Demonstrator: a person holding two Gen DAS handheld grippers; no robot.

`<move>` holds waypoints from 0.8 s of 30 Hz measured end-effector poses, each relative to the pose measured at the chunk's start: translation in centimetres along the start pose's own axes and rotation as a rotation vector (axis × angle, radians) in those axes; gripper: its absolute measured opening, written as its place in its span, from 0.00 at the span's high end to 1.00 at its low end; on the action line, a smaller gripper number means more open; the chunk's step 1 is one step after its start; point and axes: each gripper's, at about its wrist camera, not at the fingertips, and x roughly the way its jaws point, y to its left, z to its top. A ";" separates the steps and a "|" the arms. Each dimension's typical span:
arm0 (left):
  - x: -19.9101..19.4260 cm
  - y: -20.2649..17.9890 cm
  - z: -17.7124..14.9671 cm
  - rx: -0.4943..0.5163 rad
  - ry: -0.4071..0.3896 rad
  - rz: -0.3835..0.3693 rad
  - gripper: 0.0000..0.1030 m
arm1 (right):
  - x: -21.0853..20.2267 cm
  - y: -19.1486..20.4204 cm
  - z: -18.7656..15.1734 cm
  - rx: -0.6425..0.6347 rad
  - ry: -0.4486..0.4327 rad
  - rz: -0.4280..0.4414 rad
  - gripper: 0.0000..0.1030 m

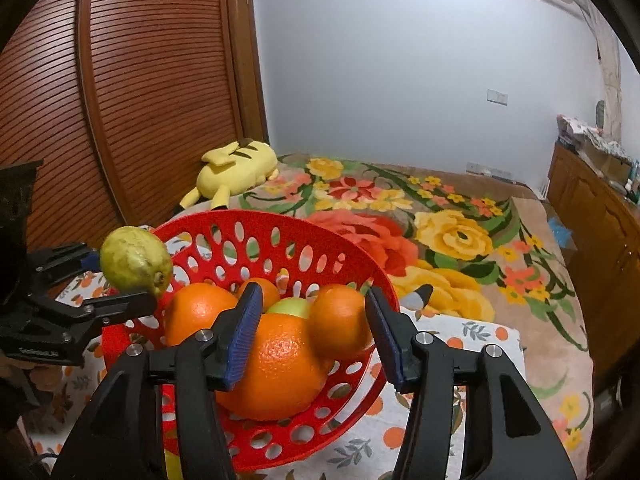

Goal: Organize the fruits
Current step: 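Lift the yellow-green fruit and mandarin and carry both over the red basket, then open the right tool to drop the mandarin while the left tool releases its fruit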

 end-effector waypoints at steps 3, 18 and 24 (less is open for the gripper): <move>0.6 -0.1 0.2 0.008 0.009 0.014 0.34 | -0.3 0.1 -0.1 -0.001 -0.005 0.002 0.47; 2.0 0.3 1.0 0.005 0.024 0.023 0.33 | -1.6 1.3 -0.8 -0.025 -0.007 0.007 0.47; 2.2 0.2 1.1 0.004 0.037 0.028 0.33 | -2.0 1.5 -1.1 -0.024 -0.003 0.008 0.47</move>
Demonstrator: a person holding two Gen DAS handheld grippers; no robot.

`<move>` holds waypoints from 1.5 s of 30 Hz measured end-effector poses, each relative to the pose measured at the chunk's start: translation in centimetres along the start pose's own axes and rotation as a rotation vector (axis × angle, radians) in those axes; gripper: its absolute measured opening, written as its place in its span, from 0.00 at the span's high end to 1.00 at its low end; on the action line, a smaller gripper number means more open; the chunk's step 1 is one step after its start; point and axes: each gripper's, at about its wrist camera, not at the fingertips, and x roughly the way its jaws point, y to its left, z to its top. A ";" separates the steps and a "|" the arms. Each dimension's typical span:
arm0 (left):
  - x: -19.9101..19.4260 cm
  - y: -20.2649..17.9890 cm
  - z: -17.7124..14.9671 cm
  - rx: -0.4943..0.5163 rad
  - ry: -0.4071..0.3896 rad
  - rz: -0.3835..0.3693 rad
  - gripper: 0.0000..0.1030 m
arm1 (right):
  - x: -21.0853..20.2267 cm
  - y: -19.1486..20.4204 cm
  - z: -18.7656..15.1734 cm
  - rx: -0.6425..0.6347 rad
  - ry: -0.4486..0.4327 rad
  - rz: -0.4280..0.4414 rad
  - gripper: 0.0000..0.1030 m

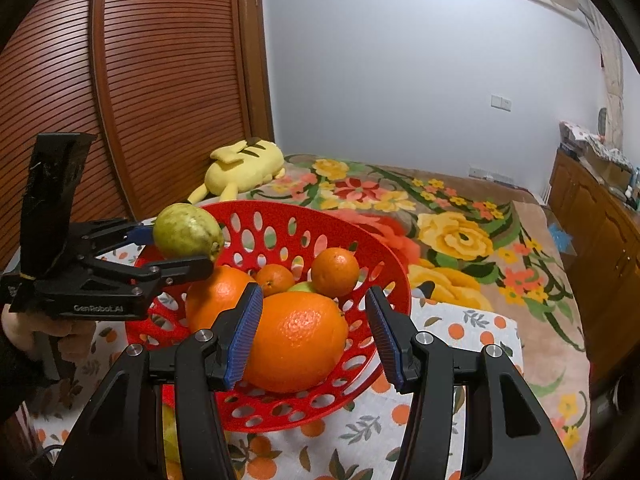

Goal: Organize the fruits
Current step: 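Open the right tool to drop the mandarin while the left tool releases its fruit, then move both tools back to the fruits on the table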

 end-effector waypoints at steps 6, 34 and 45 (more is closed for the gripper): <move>0.2 -0.3 -0.2 -0.001 0.020 0.013 0.31 | -0.5 0.1 -0.4 0.003 0.001 -0.002 0.47; -8.8 -1.7 -5.3 0.002 -0.047 0.002 0.26 | -6.5 4.3 -5.0 0.056 -0.005 -0.013 0.46; -10.1 -3.1 -10.1 -0.001 -0.003 -0.013 0.26 | -8.0 5.4 -8.7 0.104 0.014 -0.015 0.46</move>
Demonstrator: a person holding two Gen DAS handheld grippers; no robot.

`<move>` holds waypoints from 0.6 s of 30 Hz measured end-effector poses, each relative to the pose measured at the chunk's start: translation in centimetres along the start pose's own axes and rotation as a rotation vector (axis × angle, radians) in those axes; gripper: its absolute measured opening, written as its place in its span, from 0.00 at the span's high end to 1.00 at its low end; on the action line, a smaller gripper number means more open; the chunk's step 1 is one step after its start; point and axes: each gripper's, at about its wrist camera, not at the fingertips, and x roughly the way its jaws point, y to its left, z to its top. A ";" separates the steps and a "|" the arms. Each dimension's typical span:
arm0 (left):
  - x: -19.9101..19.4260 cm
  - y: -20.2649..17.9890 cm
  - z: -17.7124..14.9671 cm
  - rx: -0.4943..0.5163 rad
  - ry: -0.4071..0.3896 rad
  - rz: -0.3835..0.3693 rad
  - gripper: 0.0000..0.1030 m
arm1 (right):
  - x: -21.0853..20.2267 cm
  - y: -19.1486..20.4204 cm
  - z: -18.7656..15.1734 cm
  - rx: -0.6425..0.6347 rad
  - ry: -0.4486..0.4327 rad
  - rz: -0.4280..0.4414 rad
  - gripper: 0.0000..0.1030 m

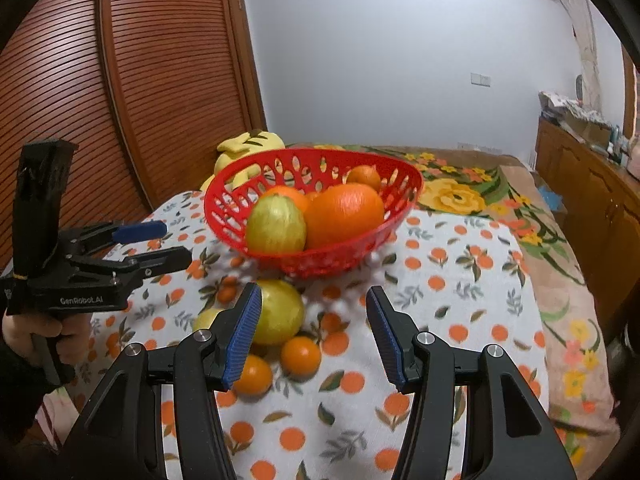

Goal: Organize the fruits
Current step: 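Move both tools back to the fruits on the table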

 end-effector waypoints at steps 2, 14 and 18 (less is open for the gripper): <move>0.1 -0.2 -0.7 -0.002 0.010 -0.007 0.26 | 0.0 0.0 -0.6 0.010 0.006 0.000 0.46; 2.0 -1.7 -3.4 -0.006 0.082 -0.050 0.26 | 1.0 0.0 -3.2 0.051 0.044 0.013 0.46; 2.5 -2.2 -3.9 -0.005 0.098 -0.063 0.26 | 1.3 0.1 -4.4 0.071 0.059 0.026 0.46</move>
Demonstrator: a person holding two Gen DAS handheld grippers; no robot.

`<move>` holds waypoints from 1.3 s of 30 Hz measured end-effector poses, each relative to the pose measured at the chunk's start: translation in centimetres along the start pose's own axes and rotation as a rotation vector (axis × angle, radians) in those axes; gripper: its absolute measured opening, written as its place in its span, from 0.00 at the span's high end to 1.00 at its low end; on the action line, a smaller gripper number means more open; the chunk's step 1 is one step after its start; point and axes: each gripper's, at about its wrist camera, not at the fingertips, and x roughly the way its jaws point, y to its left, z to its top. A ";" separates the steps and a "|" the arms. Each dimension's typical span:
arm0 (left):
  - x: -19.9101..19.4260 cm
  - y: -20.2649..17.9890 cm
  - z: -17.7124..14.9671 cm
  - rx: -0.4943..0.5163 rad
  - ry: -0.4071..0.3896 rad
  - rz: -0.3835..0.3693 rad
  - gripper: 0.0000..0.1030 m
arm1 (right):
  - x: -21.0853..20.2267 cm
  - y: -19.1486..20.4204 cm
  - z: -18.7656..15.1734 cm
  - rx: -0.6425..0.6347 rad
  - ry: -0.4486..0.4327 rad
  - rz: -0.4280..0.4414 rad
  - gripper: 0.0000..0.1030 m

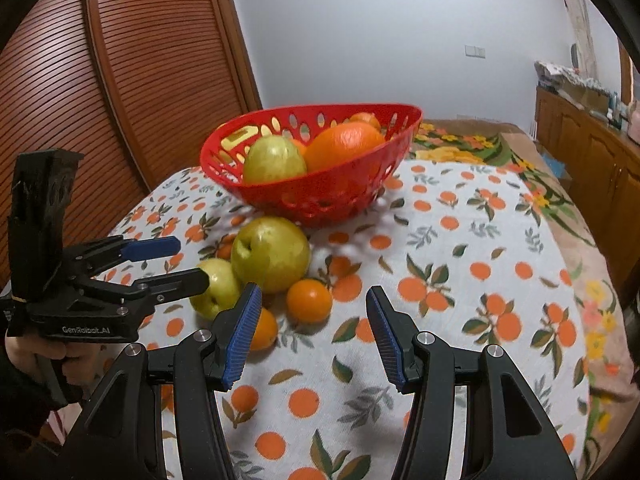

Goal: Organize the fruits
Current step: 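Move both tools back to the fruits on the table, then grasp another yellow-green fruit with the left tool while the right tool grasps a mandarin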

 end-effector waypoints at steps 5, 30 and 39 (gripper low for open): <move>0.6 -0.2 -0.3 -0.013 0.018 -0.018 0.26 | 0.5 0.2 -1.1 0.005 0.016 0.001 0.46; 2.4 -0.2 -0.7 -0.057 0.054 -0.097 0.39 | 1.0 0.1 -3.0 0.013 0.014 -0.020 0.46; 1.7 -0.3 -1.1 -0.032 0.045 -0.080 0.46 | 1.0 0.1 -3.0 0.014 0.014 -0.018 0.46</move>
